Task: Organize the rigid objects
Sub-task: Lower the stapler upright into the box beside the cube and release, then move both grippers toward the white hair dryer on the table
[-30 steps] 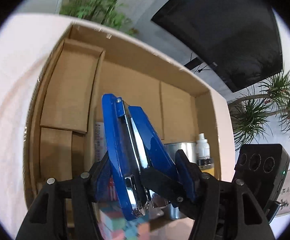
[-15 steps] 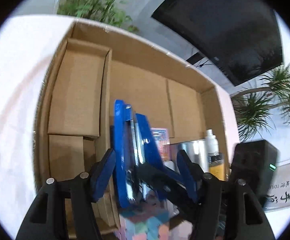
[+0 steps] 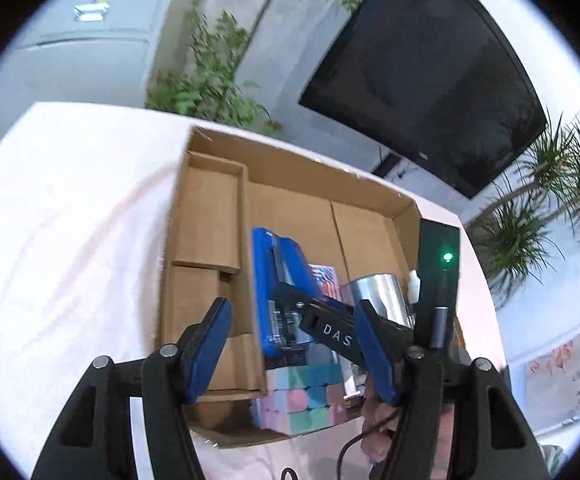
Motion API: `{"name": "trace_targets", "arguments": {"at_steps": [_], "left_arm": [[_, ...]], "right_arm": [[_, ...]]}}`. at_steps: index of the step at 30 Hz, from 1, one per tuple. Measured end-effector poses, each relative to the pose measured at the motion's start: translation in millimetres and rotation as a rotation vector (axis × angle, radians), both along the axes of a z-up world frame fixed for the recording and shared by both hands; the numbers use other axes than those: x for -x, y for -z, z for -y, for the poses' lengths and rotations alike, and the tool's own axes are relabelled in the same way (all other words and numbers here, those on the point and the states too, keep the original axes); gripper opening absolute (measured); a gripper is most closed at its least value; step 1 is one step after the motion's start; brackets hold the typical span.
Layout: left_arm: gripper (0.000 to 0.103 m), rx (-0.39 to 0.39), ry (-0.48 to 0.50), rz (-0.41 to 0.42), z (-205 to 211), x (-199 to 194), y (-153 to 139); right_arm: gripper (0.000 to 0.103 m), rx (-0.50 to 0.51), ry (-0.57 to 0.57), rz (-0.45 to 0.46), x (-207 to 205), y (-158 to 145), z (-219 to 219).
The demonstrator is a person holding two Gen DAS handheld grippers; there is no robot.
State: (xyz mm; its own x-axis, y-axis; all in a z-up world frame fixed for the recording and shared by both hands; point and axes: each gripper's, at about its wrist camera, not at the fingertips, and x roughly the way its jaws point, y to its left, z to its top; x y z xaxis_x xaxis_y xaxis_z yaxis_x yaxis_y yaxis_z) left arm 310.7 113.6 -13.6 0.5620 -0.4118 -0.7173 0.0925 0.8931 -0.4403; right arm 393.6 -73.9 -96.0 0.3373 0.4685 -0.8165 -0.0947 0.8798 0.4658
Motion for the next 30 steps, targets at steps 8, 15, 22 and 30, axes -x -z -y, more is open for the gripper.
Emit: {"name": "trace_targets", "arguments": {"at_steps": [8,15,22,30], "left_arm": [[0.073,-0.091,-0.124,0.15,-7,56,-29],[0.082,-0.23,-0.151,0.363,27,136,-77],[0.082,-0.14,-0.071,0.4,45,171,-130],[0.084,-0.224,-0.086,0.408,43,243,-144]], "right_arm": [[0.054,-0.031,0.004,-0.013,12,-10,-3],[0.103,0.122,-0.012,0.332,96,-86,46],[0.103,0.196,-0.112,0.43,208,-88,89],[0.103,0.067,-0.336,0.431,302,-78,103]]}}
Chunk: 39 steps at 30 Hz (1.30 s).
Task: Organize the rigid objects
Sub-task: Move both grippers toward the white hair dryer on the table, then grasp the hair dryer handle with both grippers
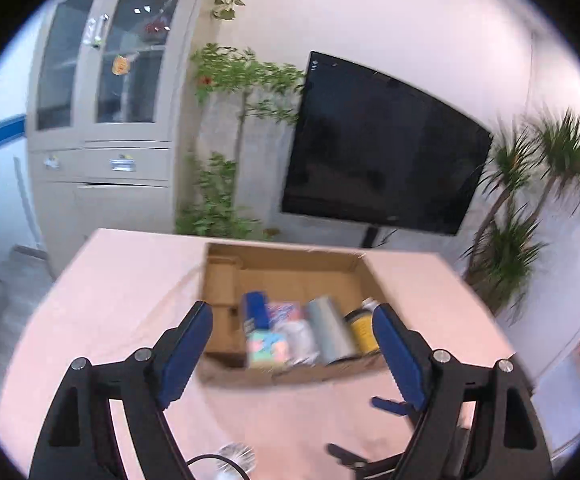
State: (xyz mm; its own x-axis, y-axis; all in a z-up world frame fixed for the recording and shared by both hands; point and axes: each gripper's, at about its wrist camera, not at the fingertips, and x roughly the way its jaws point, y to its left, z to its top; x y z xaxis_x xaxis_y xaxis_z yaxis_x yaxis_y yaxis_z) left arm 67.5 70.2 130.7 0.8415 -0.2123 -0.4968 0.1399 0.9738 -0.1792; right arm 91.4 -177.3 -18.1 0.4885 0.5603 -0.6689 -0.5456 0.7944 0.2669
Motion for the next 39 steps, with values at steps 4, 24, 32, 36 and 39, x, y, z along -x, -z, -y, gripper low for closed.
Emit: {"name": "trace_targets", "arguments": {"at_steps": [4,24,32,36,39], "left_arm": [[0.086,0.015,-0.079,-0.197,-25,10,87],[0.071,0.553,0.338,-0.723,89,-53,271],[0.071,0.449,0.347,-0.722,88,-57,277],[0.071,0.432,0.3,-0.704,55,-55,279],[0.071,0.395,0.263,-0.692,39,-51,277]], "right_arm": [[0.102,0.034,-0.19,-0.04,35,20,-23],[0.096,0.016,-0.171,-0.223,81,54,18],[0.085,0.019,-0.076,-0.24,85,51,50],[0.06,0.035,-0.056,-0.279,80,66,50],[0.034,0.068,-0.019,-0.273,68,71,54]]}}
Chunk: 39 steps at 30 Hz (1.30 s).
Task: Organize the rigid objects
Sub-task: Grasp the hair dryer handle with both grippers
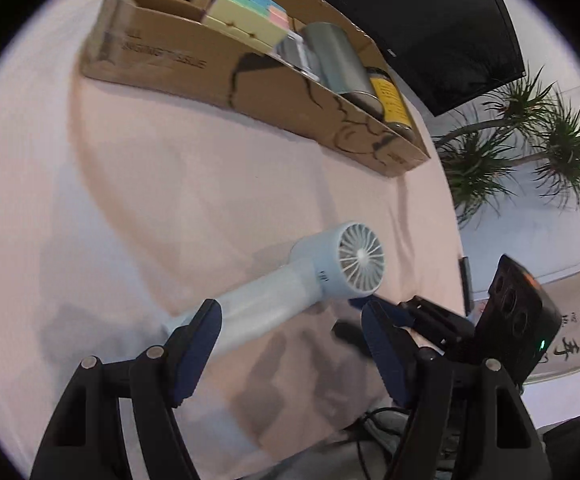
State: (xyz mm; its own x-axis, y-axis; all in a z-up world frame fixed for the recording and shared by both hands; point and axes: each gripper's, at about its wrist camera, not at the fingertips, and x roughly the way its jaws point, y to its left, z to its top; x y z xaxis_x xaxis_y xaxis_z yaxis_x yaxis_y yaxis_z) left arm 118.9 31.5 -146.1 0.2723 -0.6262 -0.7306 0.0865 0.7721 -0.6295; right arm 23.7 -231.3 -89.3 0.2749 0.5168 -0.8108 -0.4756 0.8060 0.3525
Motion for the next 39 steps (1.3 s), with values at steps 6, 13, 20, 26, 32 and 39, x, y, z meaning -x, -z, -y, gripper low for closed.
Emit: {"name": "trace_targets", "arguments": {"at_steps": [6,13,20,26,32,39], "left_arm": [[0.071,0.041,0.046,-0.066,5,1,17],[0.071,0.25,0.119,-0.046,34,12,12],[0.076,0.146,-0.169,0.033,-24,-12,2],[0.076,0.168,-0.109,-0.052,-1,-27,21],[0.076,0.192,-0.076,-0.062,20,-25,24],[0.074,0.191,-0.049,-0.071,51,-40,24]], "right_arm": [[0.029,-0.007,0.061,-0.022,-50,12,7],[0.03,-0.058,0.065,0.017,-88,-5,-1],[0.056,0.014,0.063,0.169,-47,-35,32],[0.052,0.171,-0.137,0.225,-9,-11,-12],[0.033,0.203,-0.088,0.186,-31,-1,-19],[0.033,-0.299,0.18,-0.293,-77,27,38]]}}
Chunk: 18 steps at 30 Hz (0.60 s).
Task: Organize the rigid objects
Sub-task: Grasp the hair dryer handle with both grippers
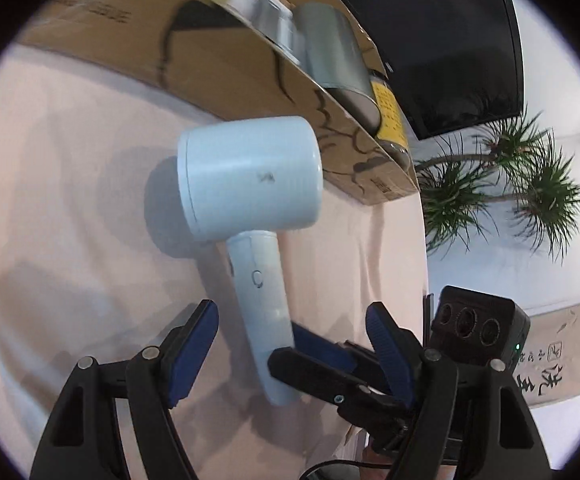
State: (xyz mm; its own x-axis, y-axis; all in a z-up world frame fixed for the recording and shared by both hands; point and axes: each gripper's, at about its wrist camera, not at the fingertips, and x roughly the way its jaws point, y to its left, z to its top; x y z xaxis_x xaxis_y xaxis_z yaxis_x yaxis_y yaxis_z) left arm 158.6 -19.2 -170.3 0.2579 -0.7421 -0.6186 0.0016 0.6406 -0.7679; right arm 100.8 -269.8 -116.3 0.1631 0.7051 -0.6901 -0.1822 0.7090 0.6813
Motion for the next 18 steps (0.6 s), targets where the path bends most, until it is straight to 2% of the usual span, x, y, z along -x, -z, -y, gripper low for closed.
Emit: {"name": "trace_targets", "arguments": {"at_steps": [2,3,5,7,8,11,14,16,18], "left_arm": [[0.071,-0.018,0.018,-0.012,10,-4,2],[0.061,-0.027,0.027,-0.022,15,-5,4],[0.055,-0.05,0.02,-0.015,16,-4,4],[0.035,-0.083,0.009,-0.018,16,-2,5],[0.032,-0.098,0.001,-0.024,17,-1,6],[0.032,-0.112,0.003,-0.026,20,0,5],[0.033,-0.112,0.009,-0.034,24,-1,5],[0.035,-0.11,0.015,-0.03,27,-3,5],[0.034,-0.14,0.017,-0.014,34,-3,2]], "right_arm": [[0.033,0.034,-0.004,0.017,4,-6,-4],[0.034,0.045,-0.009,0.021,5,-8,-6],[0.036,0.077,-0.017,0.041,10,-13,-12],[0.035,0.122,-0.01,0.061,11,-18,-16],[0.035,0.122,0.004,0.054,10,-17,-16],[0.036,0.095,0.039,0.017,11,-9,-9],[0.04,0.121,0.074,0.016,11,-11,-5],[0.044,0.17,0.092,0.051,16,-14,1],[0.045,0.267,0.069,0.137,22,-23,-2]]}}
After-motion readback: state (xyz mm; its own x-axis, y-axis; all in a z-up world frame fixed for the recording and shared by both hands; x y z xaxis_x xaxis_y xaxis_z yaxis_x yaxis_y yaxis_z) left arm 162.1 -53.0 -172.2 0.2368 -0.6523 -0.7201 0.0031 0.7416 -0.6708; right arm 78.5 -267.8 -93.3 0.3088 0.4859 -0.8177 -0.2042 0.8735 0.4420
